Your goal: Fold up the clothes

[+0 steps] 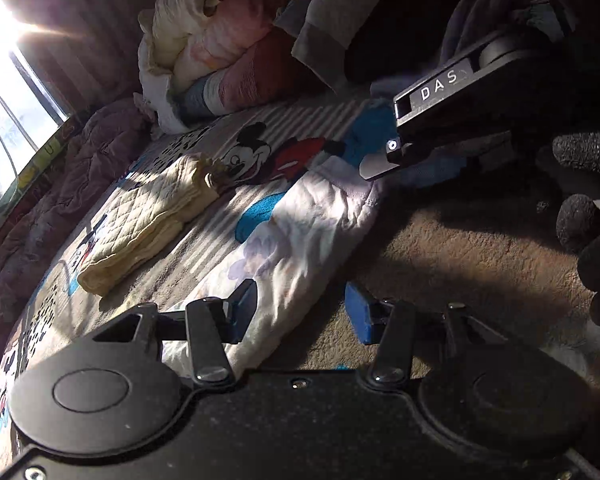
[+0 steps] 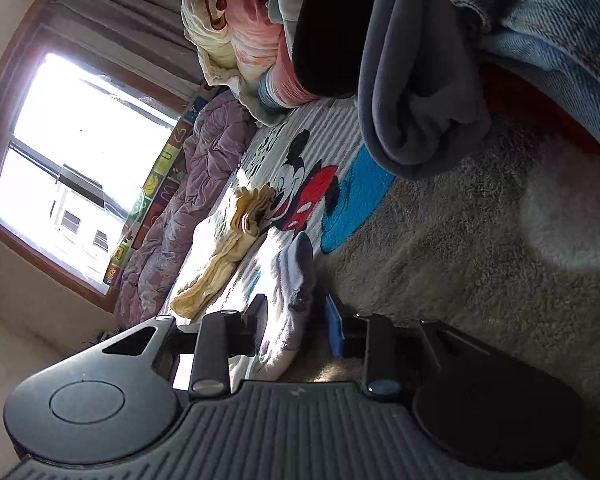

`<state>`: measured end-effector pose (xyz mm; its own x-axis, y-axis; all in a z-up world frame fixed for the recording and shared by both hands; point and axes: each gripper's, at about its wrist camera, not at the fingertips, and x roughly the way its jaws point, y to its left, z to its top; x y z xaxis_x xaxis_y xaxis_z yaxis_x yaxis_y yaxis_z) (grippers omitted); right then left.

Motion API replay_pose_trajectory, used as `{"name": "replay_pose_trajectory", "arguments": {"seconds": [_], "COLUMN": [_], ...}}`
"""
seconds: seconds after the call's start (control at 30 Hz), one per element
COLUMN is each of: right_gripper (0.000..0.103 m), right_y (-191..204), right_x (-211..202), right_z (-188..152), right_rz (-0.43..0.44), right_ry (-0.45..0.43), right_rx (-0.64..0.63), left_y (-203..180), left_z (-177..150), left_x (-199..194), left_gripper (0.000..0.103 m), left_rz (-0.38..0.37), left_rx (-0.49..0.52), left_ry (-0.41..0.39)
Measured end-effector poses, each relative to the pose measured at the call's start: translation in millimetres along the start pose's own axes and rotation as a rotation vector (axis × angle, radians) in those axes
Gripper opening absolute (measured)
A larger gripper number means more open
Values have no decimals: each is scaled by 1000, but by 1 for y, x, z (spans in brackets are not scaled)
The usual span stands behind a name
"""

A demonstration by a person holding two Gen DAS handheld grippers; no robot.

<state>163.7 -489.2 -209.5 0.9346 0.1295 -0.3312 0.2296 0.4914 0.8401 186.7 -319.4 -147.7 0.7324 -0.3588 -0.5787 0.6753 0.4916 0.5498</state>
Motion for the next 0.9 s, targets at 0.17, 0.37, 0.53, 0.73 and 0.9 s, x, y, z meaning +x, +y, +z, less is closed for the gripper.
{"name": "replay_pose_trajectory", "arguments": {"seconds": [0.17, 0.37, 0.53, 0.73, 0.9], "right_gripper": [44, 45, 45, 47, 47], "right_y": [-1, -32, -44, -23, 30], "right_x": [-30, -65, -80, -72, -56], "right_z": [0, 7, 6, -7, -48], "right_rz": [-6, -3, 1, 30, 179], "right_ry": [-12, -70, -109, -20, 174], "right_rx": [-53, 61, 116, -26, -263], "left_y": [-31, -31, 10, 105, 175], "left_z": [11, 34, 45, 6, -68], "left_x": [32, 59, 34, -45, -93], "left_gripper": [46, 34, 10, 10, 10], "left_rz": [115, 191, 144, 90, 13], "left_rx": [133, 84, -212, -728, -1070], "left_ry": [13, 51, 39, -89, -190]}}
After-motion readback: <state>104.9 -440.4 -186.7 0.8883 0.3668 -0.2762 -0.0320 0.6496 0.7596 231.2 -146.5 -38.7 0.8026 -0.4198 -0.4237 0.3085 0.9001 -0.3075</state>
